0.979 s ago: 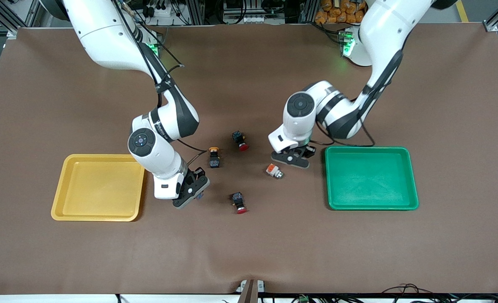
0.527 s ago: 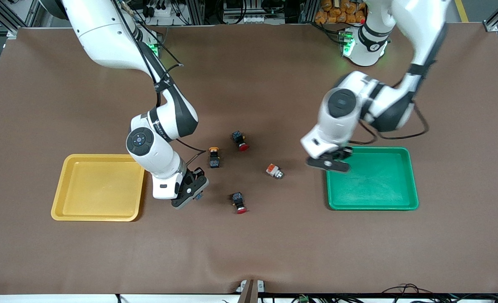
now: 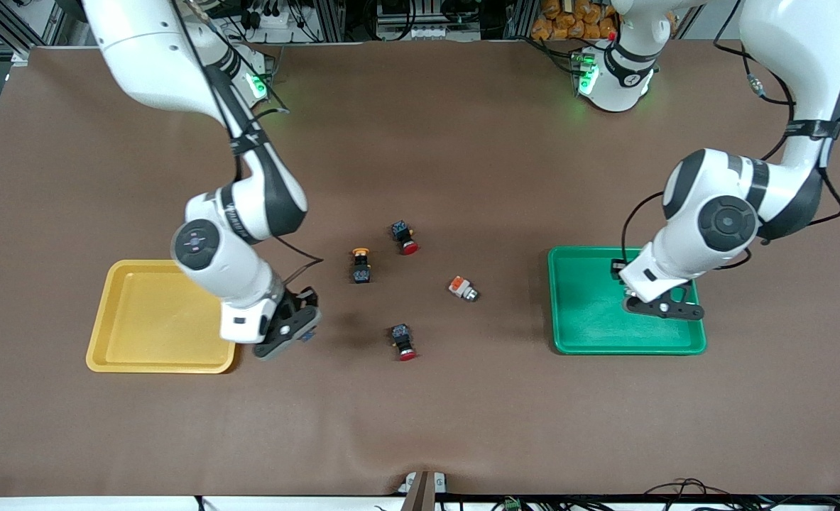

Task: Place green and yellow buttons in trays
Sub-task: 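Carry the green button to the green tray while the right gripper carries yellow, then open both grippers to release the buttons into their matching trays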

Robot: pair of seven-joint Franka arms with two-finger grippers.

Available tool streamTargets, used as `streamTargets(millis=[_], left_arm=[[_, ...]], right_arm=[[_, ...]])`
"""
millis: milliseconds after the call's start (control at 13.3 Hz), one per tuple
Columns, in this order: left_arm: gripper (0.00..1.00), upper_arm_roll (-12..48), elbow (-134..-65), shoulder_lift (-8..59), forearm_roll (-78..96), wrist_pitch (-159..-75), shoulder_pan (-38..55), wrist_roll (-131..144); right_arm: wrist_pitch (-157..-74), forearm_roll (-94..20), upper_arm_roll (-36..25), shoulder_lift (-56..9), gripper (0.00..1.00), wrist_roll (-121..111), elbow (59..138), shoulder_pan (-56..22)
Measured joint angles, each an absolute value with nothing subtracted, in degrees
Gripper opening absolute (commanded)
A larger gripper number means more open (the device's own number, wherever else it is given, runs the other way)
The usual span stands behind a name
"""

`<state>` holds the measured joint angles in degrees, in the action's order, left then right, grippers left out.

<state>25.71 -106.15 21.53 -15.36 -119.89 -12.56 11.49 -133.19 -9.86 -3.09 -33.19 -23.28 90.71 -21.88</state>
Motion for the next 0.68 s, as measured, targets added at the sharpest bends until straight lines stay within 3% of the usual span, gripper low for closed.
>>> streamTargets(millis=[452, 527, 603, 678], left_arm=[[0.0, 25.36, -106.57, 23.83, -15.36, -120.55, -16.68, 11.49], [0.14, 25.32, -106.57, 24.61, -15.36, -121.08, -17.26, 11.49], [0.53, 25.31, -106.55, 25.32, -15.37, -121.66, -17.66, 11.49], [1.0, 25.3, -106.54, 25.94, -15.65, -122.16, -17.91, 11.47]], right_arm=[[-127.79, -9.85, -3.62, -32.27, 0.0, -23.43, 91.1, -12.75], [-127.49, -9.84, -3.77, -32.27, 0.0, -23.45, 91.39, -10.8], [-126.38, -9.84, -3.81, -32.27, 0.0, -23.67, 91.56, -8.96], [-124.18, -9.84, -3.84, -32.27, 0.0, -23.95, 91.61, -7.35]])
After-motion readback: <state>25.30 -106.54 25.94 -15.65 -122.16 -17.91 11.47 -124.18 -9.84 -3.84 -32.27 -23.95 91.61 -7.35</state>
